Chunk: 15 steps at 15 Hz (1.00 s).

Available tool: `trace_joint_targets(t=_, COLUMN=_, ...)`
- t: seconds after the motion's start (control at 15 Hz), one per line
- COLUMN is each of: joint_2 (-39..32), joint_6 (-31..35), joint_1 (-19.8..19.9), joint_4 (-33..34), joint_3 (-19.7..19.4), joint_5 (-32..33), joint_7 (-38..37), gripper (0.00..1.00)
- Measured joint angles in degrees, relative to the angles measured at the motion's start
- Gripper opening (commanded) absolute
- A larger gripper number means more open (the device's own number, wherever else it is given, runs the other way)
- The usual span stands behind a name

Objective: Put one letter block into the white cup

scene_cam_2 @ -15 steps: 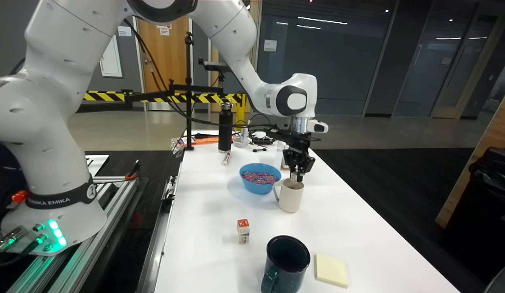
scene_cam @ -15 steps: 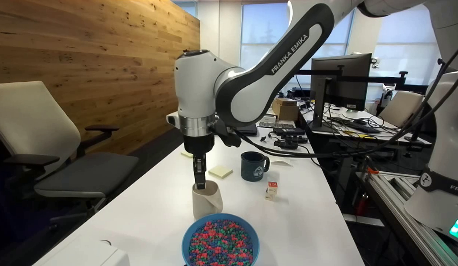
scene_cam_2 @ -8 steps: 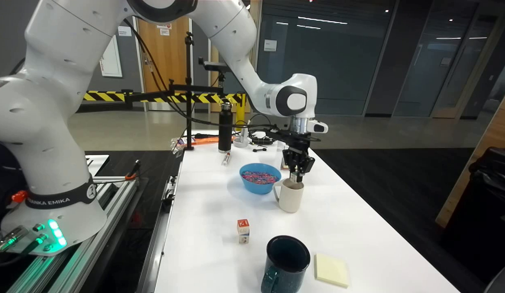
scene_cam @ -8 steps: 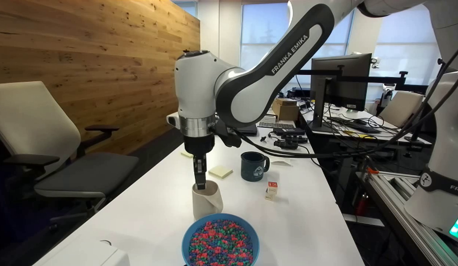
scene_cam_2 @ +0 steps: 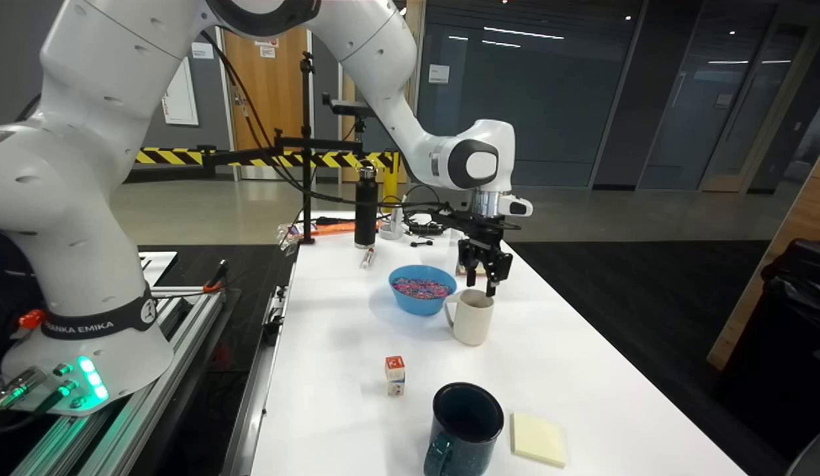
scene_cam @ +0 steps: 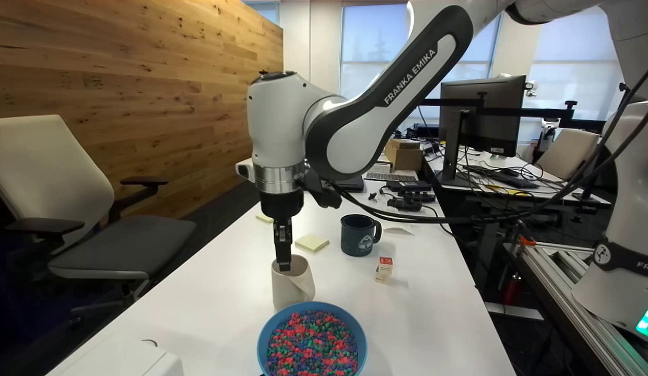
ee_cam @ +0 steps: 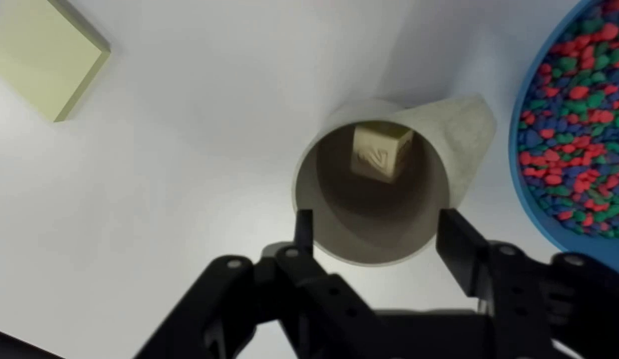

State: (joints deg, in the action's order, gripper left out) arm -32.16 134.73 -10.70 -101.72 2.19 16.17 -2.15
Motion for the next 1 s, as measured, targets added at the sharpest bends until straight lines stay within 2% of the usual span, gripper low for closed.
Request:
trace_joint_targets(t=0.13, joint_2=0.0, joint_6=0.0, joint_1=0.0, joint_4=0.0, joint_3=0.0, joint_5=0.0, joint_7=0.0, gripper=1.0)
trace_joint_targets(t=0.6, joint_2=0.6, joint_6=0.0, joint_1=-0.1, joint_4=-0.5, joint_3=0.0, joint_5=0.0, joint_7=0.0, gripper=1.0)
trace_joint_targets(t=0.8, joint_2=3.4, joint_6=-1.2, joint_1=-0.3, joint_4=-3.5, joint_3=0.1, joint_5=0.0, joint_7=0.0, gripper=1.0)
trace_joint_targets(t=1.0, joint_2=8.4, joint_6=-2.6, joint_1=0.0, joint_4=-9.1, joint_3=0.1, joint_5=-0.2, joint_7=-0.1, gripper=1.0)
